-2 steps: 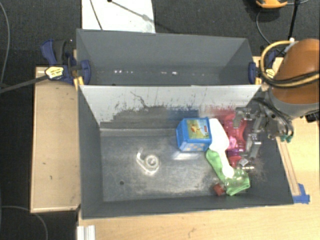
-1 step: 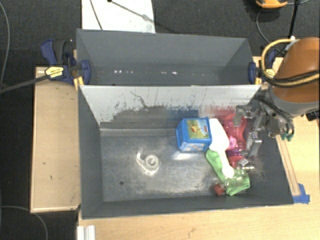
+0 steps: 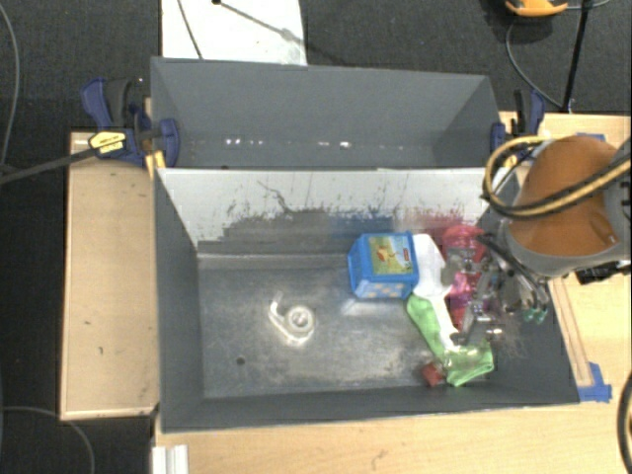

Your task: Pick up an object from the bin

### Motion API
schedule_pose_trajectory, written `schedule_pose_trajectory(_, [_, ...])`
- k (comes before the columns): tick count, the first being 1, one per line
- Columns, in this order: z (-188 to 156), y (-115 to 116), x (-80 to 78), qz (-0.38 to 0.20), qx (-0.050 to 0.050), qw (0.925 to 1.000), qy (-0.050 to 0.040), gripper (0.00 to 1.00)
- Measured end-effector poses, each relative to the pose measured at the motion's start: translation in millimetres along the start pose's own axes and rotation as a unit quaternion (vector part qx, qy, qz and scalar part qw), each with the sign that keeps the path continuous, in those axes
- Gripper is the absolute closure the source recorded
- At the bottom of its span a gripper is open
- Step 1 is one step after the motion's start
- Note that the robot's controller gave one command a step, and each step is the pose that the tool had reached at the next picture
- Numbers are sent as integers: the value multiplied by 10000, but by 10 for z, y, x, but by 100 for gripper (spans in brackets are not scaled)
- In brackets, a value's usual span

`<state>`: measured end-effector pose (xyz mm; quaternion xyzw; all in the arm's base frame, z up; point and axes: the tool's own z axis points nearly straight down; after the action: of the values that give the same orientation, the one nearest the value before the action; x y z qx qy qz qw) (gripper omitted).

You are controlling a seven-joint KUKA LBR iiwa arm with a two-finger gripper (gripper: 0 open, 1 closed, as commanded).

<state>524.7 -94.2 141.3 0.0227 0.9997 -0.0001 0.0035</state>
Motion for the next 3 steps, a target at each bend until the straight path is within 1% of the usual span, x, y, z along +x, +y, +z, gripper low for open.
schedule_pose_trajectory(1, [94, 258, 149, -1441, -3, 9896, 25, 0])
schedule_pose_trajectory(2, [100, 348, 278, -1427, -8, 9898, 29, 0])
schedule_pose_trajectory(3, [267, 315, 184, -609, -4, 9981, 26, 0])
